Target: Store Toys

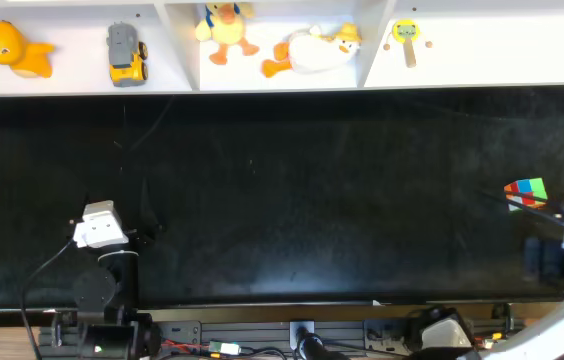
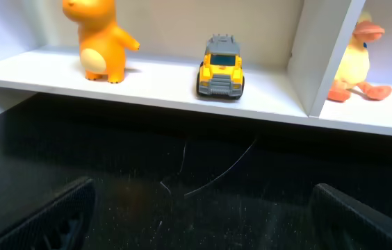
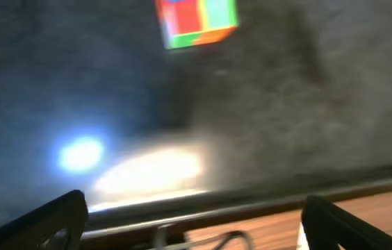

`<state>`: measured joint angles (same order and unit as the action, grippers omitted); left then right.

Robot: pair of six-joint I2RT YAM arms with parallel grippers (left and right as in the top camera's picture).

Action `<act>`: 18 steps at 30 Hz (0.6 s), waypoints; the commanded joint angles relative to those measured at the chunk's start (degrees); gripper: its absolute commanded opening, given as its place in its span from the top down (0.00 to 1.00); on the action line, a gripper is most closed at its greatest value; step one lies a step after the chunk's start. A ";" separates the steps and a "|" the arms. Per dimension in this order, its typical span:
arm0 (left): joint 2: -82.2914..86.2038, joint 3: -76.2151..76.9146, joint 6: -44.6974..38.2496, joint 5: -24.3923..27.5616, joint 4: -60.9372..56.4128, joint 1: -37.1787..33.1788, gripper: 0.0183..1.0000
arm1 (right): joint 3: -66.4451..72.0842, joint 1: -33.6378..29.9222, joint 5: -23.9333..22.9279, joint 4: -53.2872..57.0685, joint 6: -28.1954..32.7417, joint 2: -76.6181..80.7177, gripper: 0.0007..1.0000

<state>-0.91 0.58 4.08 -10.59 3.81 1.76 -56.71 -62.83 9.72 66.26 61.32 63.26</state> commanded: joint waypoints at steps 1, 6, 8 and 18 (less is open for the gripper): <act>0.74 -0.13 -1.25 -0.85 0.09 -0.15 0.00 | 0.31 -2.86 1.42 -2.99 3.67 1.88 0.01; 0.74 -0.13 -1.25 -0.85 0.09 -0.15 0.00 | 0.31 -2.93 1.53 -5.35 6.03 6.14 0.00; 0.74 -0.13 -1.25 -0.85 0.09 -0.15 0.00 | 0.31 -2.93 1.90 -7.26 6.05 7.93 0.00; 0.74 -0.13 -1.25 -0.85 0.09 -0.15 0.00 | 0.31 -0.61 5.42 -10.19 10.78 15.02 0.00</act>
<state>-0.91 0.58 4.08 -10.59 3.81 1.76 -56.66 -64.45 12.67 56.69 69.91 77.49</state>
